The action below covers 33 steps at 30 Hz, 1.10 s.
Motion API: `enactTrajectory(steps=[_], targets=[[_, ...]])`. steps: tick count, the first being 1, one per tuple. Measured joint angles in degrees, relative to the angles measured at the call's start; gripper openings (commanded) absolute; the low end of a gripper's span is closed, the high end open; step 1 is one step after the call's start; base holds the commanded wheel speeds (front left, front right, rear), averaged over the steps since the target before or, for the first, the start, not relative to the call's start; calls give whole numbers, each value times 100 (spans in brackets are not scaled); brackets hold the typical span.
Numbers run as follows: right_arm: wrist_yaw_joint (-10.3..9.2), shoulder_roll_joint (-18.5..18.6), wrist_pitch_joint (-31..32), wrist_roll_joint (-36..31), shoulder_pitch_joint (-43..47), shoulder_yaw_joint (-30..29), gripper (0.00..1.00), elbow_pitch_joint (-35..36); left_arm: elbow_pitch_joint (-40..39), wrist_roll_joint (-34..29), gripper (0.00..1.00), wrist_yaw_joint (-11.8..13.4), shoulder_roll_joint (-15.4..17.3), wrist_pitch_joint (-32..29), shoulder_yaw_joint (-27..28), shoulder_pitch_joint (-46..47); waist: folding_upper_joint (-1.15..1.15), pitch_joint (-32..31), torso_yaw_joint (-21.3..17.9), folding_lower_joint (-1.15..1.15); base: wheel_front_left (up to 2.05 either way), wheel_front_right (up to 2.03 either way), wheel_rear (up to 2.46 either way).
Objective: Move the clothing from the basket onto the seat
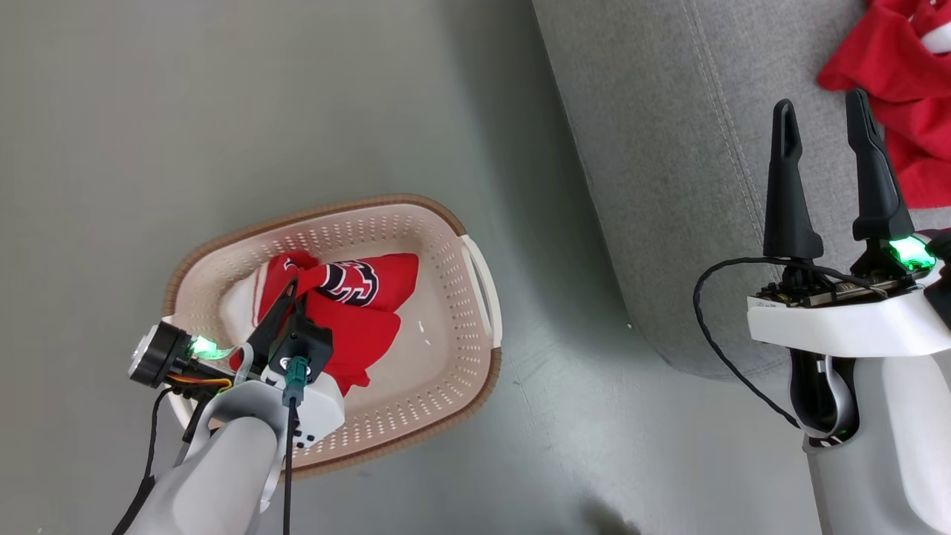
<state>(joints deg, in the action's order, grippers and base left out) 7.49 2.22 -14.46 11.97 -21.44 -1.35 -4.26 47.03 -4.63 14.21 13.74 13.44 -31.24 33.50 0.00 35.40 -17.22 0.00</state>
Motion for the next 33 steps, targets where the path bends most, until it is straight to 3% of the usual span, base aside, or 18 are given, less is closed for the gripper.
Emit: enactTrajectory(steps=[18,26,33], targets=[[0,26,0,-499,21,5,100,-332,-1283,458,0,110,-314,70,219,-285,0,-995,640,0,0,0,0],[0,36,-1,-600,48,103,100,-400,-1995,758,0,-96,-371,73,248,-308,0,-1473,889,0,0,0,0],[0,48,-1,-648,358,227,100,-558,-2515,1014,0,-92,-447,77,486,-540,0,-1903,1084,0,0,0,0]])
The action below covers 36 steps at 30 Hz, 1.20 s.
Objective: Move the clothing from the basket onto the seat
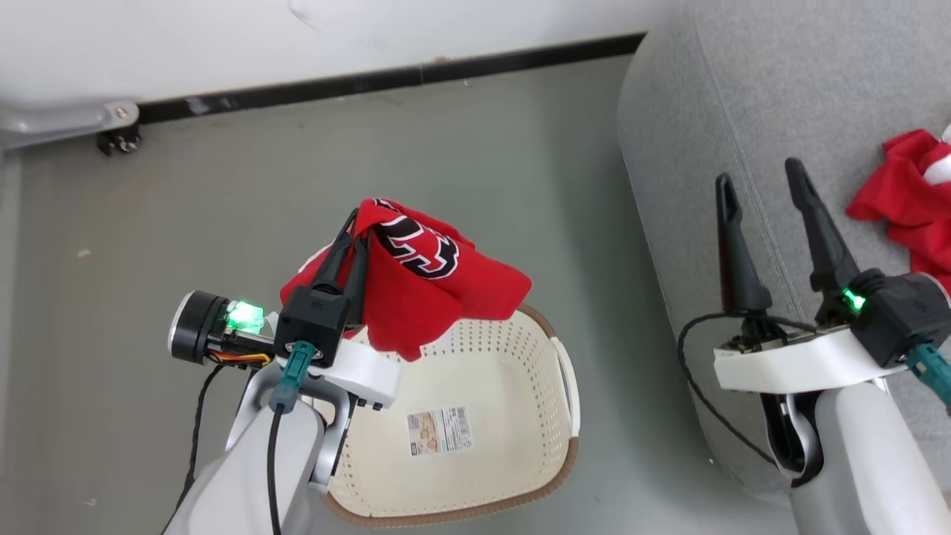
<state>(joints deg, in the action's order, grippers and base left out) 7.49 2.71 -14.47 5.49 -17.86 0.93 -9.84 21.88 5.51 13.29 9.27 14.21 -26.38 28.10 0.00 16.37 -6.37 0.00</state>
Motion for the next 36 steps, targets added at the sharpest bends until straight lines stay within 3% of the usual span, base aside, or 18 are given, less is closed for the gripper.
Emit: enactTrajectory(steps=[25,36], targets=[[0,10,0,-49,951,378,100,-365,-621,447,0,-633,127,1,8,-849,0,-1404,509,0,0,0,0],[0,58,67,19,1243,960,100,-405,-719,433,0,-948,231,1,-196,-932,0,-1798,637,0,0,0,0]])
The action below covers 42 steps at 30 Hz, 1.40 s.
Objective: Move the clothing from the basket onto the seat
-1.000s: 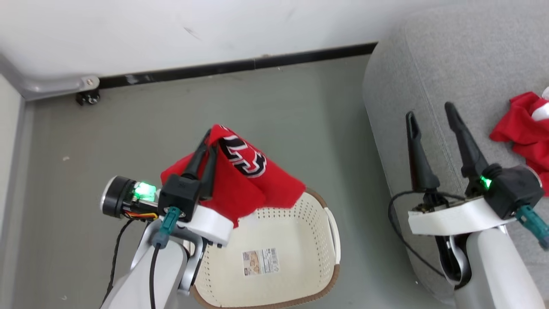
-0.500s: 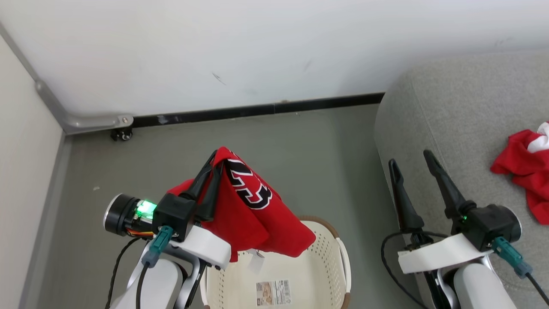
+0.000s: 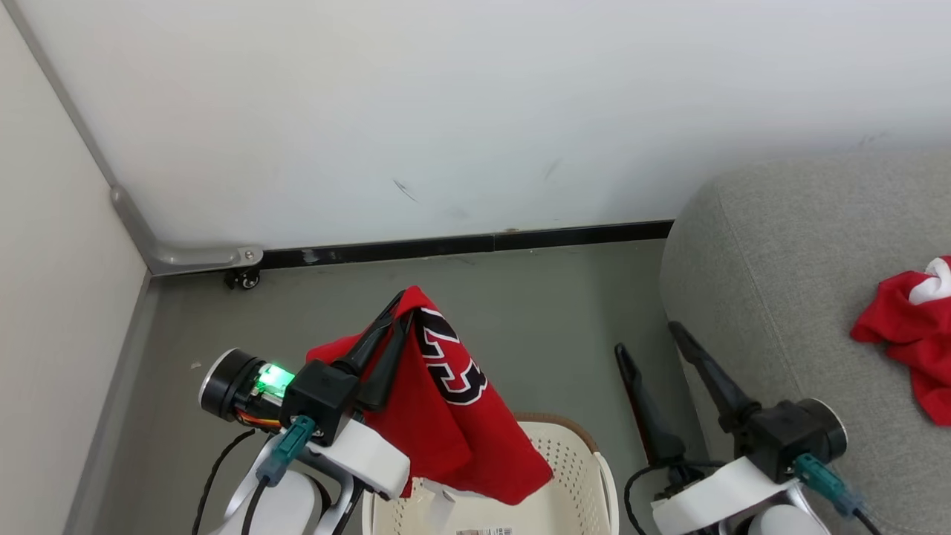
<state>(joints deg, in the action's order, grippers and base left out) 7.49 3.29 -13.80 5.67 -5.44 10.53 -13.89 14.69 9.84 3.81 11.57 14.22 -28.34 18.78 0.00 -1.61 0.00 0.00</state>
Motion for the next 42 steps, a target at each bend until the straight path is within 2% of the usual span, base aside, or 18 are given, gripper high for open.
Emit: enactTrajectory(steps=[7,13,24,36,37,38,39,40,42], targets=[[0,292,210,175,70,866,100,59,-63,-51,0,-133,46,0,-73,24,0,-192,51,0,0,0,0],[0,453,430,438,43,1720,100,221,-118,-59,0,-152,23,0,-96,55,0,-279,31,0,0,0,0],[0,755,533,832,-439,2134,100,225,-158,-177,0,-296,-179,1,-381,374,0,-259,46,0,0,0,0],[0,824,676,1146,-760,2510,100,-310,-158,-260,0,-436,-454,-7,-648,556,0,-225,162,0,0,0,0],[0,850,676,1145,-821,2516,76,-341,-158,-260,0,-439,-476,-7,-664,586,0,-220,171,0,0,0,0],[0,877,675,1146,-898,2518,44,-364,-158,-259,0,-439,-481,-7,-666,620,0,-216,181,0,0,0,0],[0,892,668,1159,-965,2508,44,-370,-158,-259,0,-439,-482,-7,-665,641,0,-212,189,0,0,0,0],[0,902,667,1171,-1024,2506,33,-386,-157,-259,0,-441,-485,-7,-667,644,0,-207,198,0,0,0,0],[0,910,643,1202,-1111,2529,0,-452,-110,-250,0,-441,-475,-7,-657,643,0,-192,215,0,0,0,0]])
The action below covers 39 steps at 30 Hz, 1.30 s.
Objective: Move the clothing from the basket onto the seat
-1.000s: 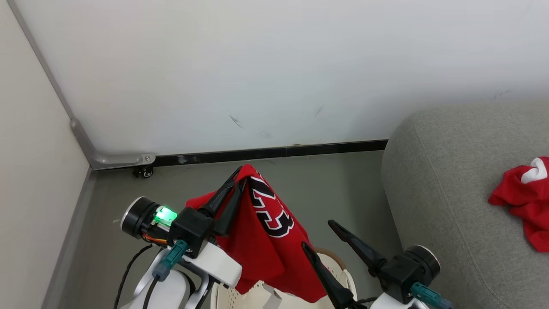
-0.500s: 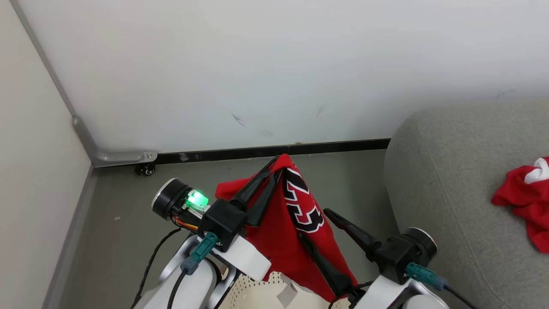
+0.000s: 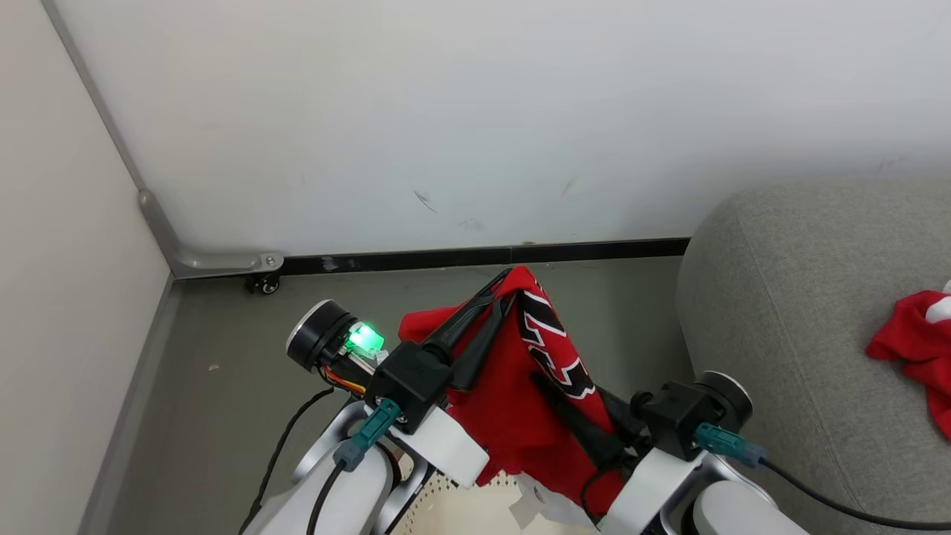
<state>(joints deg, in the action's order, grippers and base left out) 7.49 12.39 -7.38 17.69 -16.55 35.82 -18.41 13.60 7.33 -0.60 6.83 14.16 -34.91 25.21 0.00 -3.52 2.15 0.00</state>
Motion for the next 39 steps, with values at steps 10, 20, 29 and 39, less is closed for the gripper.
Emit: enactTrajectory(steps=[10,20,29,39], targets=[[0,71,-170,445,22,-75,0,52,621,234,0,9,148,-42,294,-62,0,19,-59,0,0,0,0],[0,70,-339,1092,274,-612,0,532,1012,706,35,-49,-22,-87,432,-311,0,37,-233,0,0,0,0],[0,330,-428,1207,337,-1461,0,599,1091,1125,100,-96,-142,-77,705,-574,0,69,-428,0,0,0,0],[-1,434,-472,1185,861,-2283,0,745,1078,1220,100,-32,-100,-24,969,-854,0,65,-631,0,0,0,0]])
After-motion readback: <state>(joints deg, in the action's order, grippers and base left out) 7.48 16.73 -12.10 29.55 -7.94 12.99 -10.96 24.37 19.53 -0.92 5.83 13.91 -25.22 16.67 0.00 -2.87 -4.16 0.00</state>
